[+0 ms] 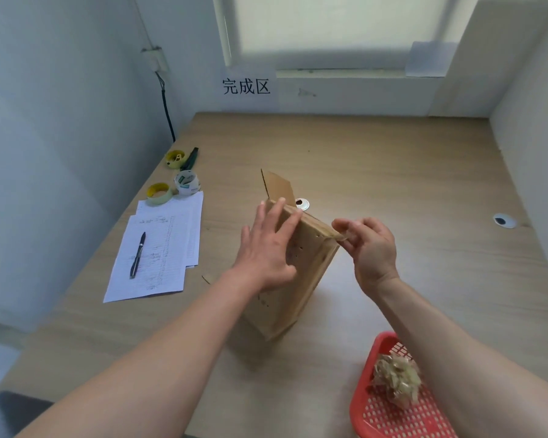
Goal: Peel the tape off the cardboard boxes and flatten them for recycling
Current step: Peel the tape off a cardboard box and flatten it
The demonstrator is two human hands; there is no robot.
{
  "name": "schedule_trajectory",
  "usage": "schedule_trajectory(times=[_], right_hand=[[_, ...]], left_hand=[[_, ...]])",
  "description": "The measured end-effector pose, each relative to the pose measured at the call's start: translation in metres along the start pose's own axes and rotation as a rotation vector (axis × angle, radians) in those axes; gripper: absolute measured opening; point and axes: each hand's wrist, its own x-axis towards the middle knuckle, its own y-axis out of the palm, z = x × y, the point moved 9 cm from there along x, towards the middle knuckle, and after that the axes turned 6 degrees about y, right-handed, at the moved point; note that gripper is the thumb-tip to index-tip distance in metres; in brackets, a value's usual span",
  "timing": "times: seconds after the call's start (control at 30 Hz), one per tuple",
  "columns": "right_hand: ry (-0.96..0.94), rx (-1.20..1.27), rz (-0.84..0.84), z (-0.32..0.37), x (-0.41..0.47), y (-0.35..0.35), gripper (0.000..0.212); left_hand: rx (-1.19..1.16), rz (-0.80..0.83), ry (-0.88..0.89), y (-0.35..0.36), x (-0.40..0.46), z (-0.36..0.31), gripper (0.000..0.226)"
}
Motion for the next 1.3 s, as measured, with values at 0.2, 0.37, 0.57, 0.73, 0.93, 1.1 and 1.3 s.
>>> schedule_trajectory(times=[0.2,0.37,0.57,0.73,0.93,1.1,1.3], right_hand=[[0.019,-0.060,-0.020,0.013,0.001,0.024,0.028],[0.073,-0.263,-0.152,-0.005,0.005,0.001,0.018],[0.140,-0.322,-0.073,-0.028,0.001,0.014,0.017],[0.113,-0.422,-0.144,-0.024,0.001,0.015,0.037],[0.039,-0.630,-0.194,-0.015,0.008,0.021,0.031],[-0.040,-0.777,-0.183,-0.009,0.012,0.029,0.026],[-0.193,-0.820,-0.223,0.015,0.002,0.034,0.024]], left_hand=[[0.021,-0.060,-0.007,-0.024,0.007,0.007,0.090],[0.031,-0.158,0.027,-0.031,-0.010,0.015,0.091],[0.032,-0.329,0.118,-0.036,-0.022,0.011,0.090],[0.016,-0.455,0.193,-0.042,-0.028,0.010,0.078],[0.034,-0.411,0.194,-0.040,-0.027,0.010,0.097],[0.031,-0.414,0.193,-0.041,-0.030,0.013,0.094],[0.016,-0.562,0.228,-0.050,-0.034,0.011,0.061]])
